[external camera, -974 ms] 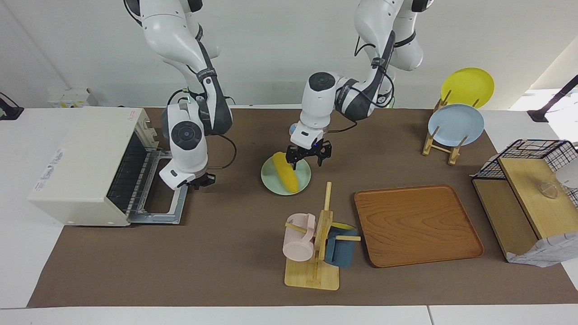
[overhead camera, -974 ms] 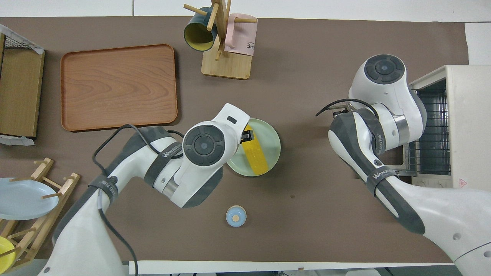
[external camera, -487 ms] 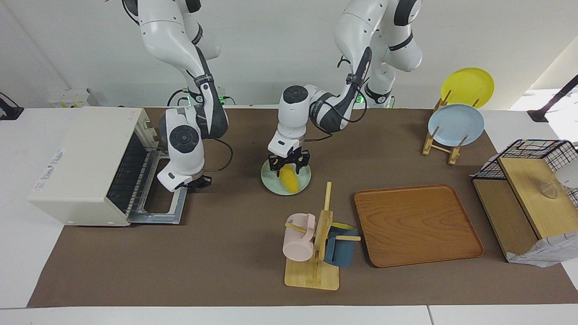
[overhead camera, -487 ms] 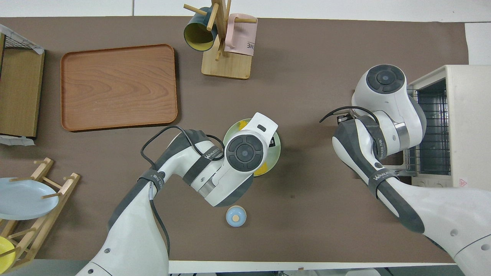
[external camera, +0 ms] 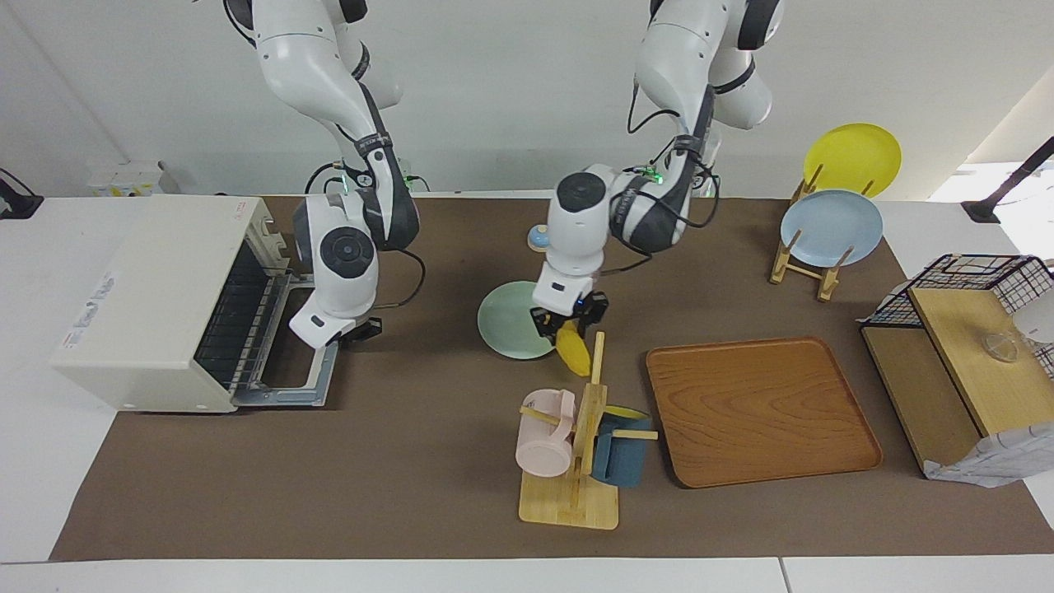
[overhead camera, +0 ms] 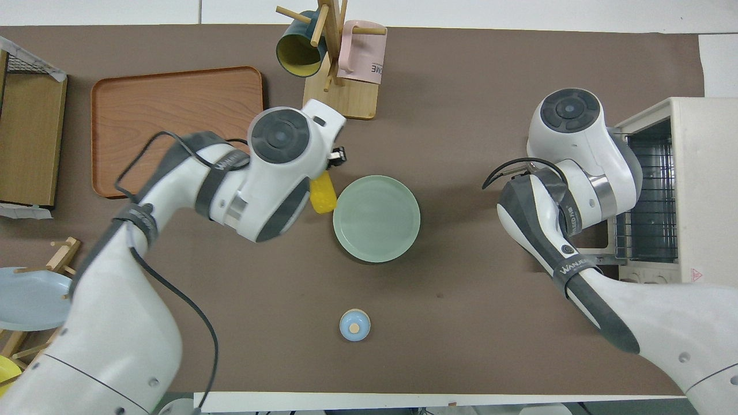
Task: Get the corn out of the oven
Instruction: 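Carry the yellow corn onto the wooden tray with the left gripper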
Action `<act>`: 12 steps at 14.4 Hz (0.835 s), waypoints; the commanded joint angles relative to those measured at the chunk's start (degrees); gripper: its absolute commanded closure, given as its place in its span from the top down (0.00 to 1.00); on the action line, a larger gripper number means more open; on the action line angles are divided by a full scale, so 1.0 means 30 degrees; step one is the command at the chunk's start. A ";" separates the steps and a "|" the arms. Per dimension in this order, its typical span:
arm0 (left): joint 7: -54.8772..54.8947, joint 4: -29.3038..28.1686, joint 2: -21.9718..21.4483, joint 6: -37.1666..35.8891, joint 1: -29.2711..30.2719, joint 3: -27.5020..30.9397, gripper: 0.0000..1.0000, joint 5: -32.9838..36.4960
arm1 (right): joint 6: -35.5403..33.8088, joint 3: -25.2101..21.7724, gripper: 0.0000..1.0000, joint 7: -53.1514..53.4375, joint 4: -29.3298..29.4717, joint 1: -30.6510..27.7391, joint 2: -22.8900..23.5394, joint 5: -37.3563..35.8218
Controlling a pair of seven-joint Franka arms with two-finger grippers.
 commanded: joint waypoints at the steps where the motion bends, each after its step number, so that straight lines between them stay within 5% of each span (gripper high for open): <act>1: 0.7241 0.0476 0.0713 -0.0115 0.4152 -0.0331 0.00 -0.0596 | -0.1864 -0.0165 0.00 -0.3027 0.1209 -0.1798 -0.1077 -0.0720; 5: 1.0722 0.1269 0.1448 0.0412 0.6188 -0.0244 0.02 -0.1508 | -0.3389 -0.0165 0.04 -0.5581 0.1211 -0.3877 -0.3216 0.0215; 6: 1.0723 0.1268 0.1448 0.0356 0.6189 -0.0186 0.18 -0.1392 | -0.3770 -0.0165 0.10 -0.5816 0.1182 -0.4317 -0.3510 0.0392; 7: 1.0665 0.1297 0.1390 0.0152 0.6247 -0.0127 0.67 -0.1391 | -0.4093 -0.0165 0.21 -0.5877 0.1210 -0.4582 -0.3803 0.0597; 8: 1.0606 0.1268 0.1157 -0.0024 0.6218 0.0164 0.99 -0.1362 | -0.4386 -0.0194 0.44 -0.5848 0.1211 -0.4672 -0.4183 0.0918; 9: 1.0605 0.1268 0.0372 -0.0896 0.6247 0.0631 1.00 -0.1361 | -0.4882 -0.0194 0.82 -0.5848 0.1414 -0.4702 -0.4970 0.1328; 10: 1.0692 0.1297 -0.0593 -0.2007 0.6276 0.0896 1.00 -0.1361 | -0.5467 -0.0194 1.00 -0.5848 0.1996 -0.4760 -0.5645 0.2144; 12: 1.0634 0.1442 -0.3022 -0.5048 0.6393 0.1395 1.00 -0.1361 | -0.7773 -0.0195 1.00 -0.5731 0.5117 -0.4703 -0.5946 0.4428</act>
